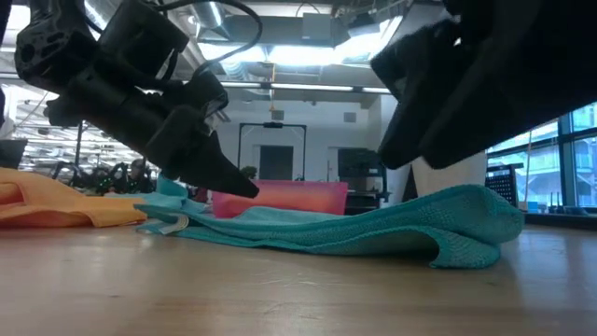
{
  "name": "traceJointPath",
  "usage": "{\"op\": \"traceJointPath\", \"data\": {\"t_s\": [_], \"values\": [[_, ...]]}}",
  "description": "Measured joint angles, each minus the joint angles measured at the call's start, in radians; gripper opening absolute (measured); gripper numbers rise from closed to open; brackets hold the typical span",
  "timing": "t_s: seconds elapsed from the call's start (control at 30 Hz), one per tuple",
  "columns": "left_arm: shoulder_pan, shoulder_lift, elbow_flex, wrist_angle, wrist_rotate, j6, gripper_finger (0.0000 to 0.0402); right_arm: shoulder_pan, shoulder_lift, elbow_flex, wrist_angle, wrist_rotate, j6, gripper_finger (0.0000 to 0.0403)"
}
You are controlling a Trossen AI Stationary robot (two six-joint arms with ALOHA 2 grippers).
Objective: Roll microfiber towels into tight, uniform cylinder then place into a basket
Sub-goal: Roll the bottom blue towel
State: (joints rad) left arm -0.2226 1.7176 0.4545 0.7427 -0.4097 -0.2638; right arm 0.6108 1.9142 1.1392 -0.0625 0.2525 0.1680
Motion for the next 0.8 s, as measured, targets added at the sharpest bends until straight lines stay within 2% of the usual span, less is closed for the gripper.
{"op": "traceJointPath", "data": {"t_s": [0.13, 0.2, 0.33, 0.53, 0.8], "values": [[0.000, 0.003, 0.000, -0.008, 0.000, -0.005, 0.0106, 0.001, 0.059, 0.094, -0.070, -0.044, -0.041, 0.0036], [0.000, 0.004, 0.000, -0.015, 0.000, -0.017, 0.0106, 0.001, 0.081, 0.133, -0.121, -0.044, -0.051, 0.0011], [0.000, 0.004, 0.000, -0.022, 0.000, -0.019, 0.0106, -0.010, 0.118, 0.177, -0.218, -0.008, -0.042, 0.0013], [0.002, 0.004, 0.000, -0.047, 0.000, -0.024, 0.0106, -0.035, 0.150, 0.186, -0.268, 0.067, 0.005, 0.0006], [0.008, 0.004, -0.001, -0.092, -0.001, -0.049, 0.0106, -0.042, 0.144, 0.187, -0.439, 0.075, 0.108, 0.0004]]}}
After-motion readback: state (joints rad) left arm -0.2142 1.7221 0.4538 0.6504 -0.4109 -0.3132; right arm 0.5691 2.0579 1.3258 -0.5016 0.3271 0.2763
